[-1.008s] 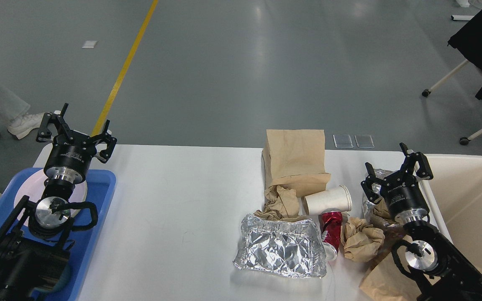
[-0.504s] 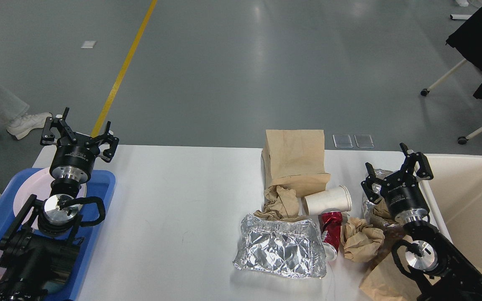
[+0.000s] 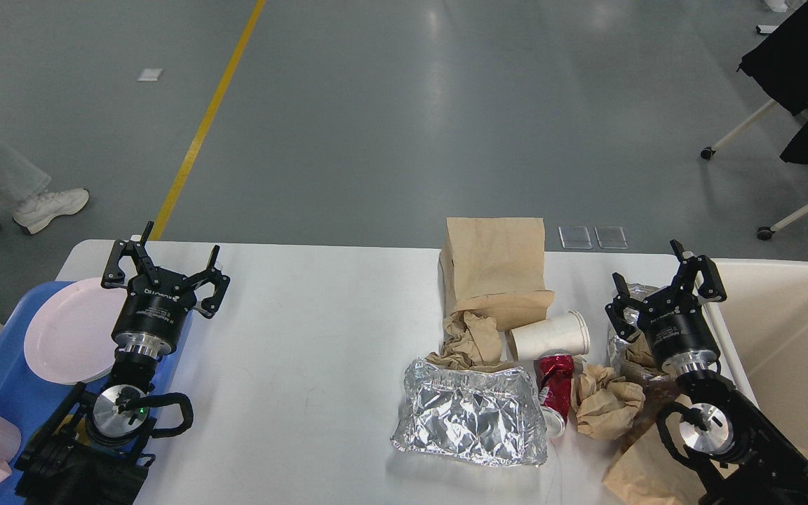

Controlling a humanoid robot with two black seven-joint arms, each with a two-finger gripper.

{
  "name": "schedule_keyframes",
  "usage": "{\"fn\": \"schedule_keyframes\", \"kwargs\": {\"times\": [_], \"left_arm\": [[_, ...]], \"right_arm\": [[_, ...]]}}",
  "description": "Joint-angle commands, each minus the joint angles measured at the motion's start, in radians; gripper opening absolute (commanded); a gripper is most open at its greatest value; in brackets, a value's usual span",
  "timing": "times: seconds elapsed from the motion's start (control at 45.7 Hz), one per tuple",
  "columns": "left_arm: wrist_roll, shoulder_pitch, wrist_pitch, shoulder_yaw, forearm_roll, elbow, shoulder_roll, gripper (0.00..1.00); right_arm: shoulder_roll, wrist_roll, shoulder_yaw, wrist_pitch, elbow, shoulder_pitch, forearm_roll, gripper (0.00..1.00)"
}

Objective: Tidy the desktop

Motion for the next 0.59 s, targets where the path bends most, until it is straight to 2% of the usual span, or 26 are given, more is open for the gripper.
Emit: {"fn": "schedule_keyframes", "kwargs": {"times": [0.0, 0.57], "left_arm": [[-0.016, 0.0, -0.004, 0.001, 0.0, 0.008, -0.004, 0.96], [-0.029, -0.012, -0.004, 0.003, 0.014, 0.022, 0.001, 0.96]], "right_arm": [[0.0, 0.0, 0.0, 0.0, 0.0, 0.0, 0.0, 1.0], [0.0, 0.0, 0.0, 0.0, 0.0, 0.0, 0.0, 1.0]]}}
